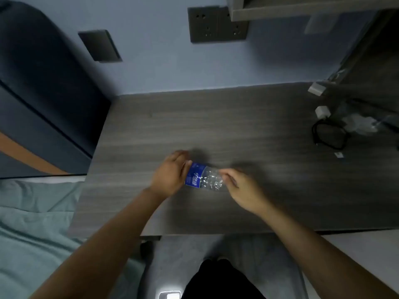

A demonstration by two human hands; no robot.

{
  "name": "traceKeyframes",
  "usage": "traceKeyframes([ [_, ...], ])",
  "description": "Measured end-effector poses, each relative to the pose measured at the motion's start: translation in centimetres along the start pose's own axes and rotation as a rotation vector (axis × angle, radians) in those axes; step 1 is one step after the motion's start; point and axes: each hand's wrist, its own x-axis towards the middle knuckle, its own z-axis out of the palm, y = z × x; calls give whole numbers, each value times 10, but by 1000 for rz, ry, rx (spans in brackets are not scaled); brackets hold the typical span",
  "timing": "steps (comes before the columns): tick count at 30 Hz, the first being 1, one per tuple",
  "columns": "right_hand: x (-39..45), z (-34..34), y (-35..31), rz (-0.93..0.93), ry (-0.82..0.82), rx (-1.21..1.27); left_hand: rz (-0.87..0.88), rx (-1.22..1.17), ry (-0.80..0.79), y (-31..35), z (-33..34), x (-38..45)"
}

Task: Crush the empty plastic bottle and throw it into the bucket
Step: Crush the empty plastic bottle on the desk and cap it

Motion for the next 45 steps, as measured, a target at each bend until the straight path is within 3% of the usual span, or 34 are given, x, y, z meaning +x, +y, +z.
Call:
traceKeyframes([
  [3,18,6,-4,-70,11,-111,56,115,-62,-8,7,19],
  [10,62,32,-7,-26,-78,-323,143,345,-199,-26,27,41],
  [13,66,45,4,50,-162,-325,178,374,-201,-29,33,40],
  [18,65,58,17,19,-100,-358,261,525,-183,-29,36,40],
  [25,70,73,25,44,-133,-573,229,676,-185,-35,60,41],
  [32,66,70,26,57,-118,-585,300,492,-292,-45,50,46],
  [37,65,73,22,80,-93,-609,350,628,-257,-46,55,40],
  [45,63,72,23,81,-100,-591,377,642,-246,-46,54,40],
])
